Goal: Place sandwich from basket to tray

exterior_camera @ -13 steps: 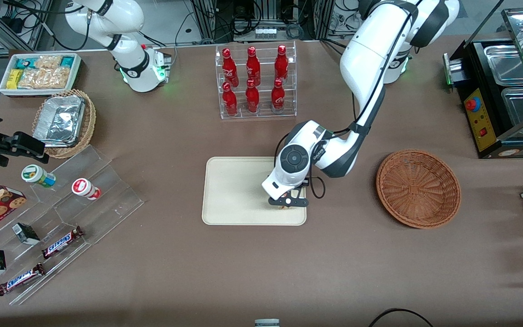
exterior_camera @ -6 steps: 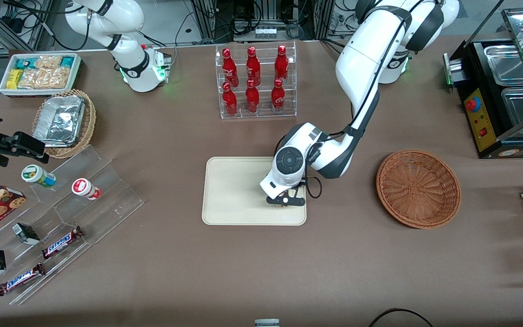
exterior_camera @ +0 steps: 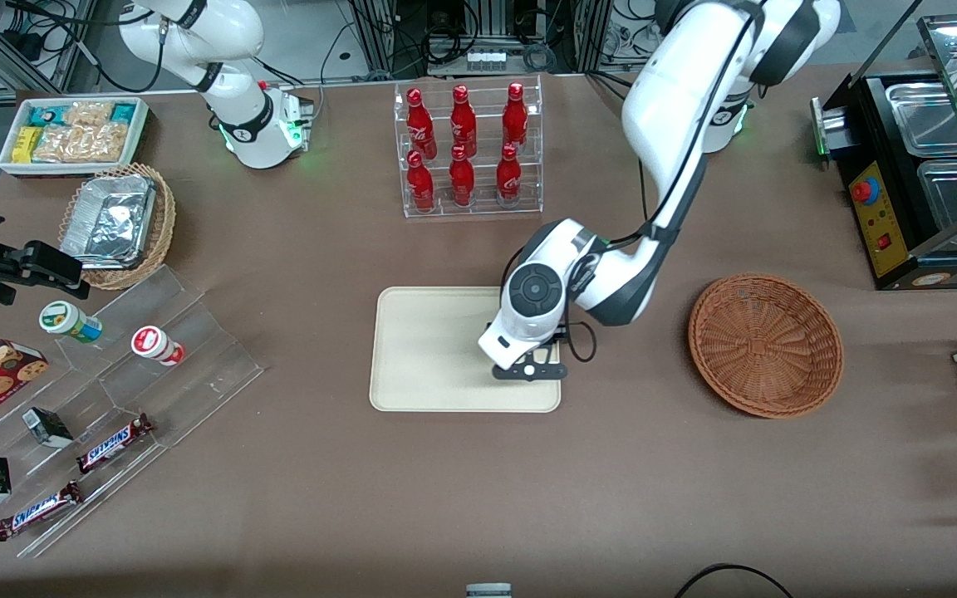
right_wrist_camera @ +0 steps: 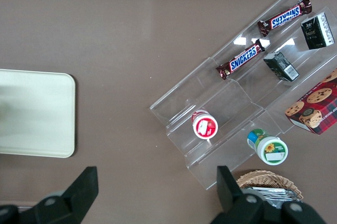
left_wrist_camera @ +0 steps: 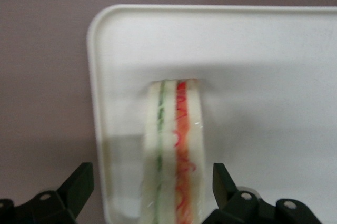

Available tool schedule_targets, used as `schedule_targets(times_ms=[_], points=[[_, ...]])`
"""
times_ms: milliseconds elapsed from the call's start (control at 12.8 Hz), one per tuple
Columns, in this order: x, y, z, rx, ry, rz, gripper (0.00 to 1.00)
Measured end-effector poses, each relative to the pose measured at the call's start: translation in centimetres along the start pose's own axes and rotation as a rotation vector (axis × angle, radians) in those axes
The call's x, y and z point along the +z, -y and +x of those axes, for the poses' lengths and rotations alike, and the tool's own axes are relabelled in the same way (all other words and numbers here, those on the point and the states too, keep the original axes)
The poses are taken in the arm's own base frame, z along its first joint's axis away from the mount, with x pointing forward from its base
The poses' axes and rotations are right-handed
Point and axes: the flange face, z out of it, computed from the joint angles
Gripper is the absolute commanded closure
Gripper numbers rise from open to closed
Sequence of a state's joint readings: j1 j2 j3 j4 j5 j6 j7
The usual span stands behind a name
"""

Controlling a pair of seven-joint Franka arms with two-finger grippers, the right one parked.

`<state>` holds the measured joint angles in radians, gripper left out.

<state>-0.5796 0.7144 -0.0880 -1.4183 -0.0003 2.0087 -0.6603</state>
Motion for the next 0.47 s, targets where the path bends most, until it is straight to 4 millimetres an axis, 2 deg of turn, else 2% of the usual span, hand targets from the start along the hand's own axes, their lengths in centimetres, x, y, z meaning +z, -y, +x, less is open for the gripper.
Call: schedule_targets(times_ms=[235, 313, 470], points=[[-8.9, 6.5, 1.0, -0.083, 0.008, 0.023, 0.0], [-11.2, 9.2, 1.5, -0.119, -0.006, 0.015, 0.0], [-14.6, 15.0, 2.2, -0.164, -0.031, -0.004, 0.0]])
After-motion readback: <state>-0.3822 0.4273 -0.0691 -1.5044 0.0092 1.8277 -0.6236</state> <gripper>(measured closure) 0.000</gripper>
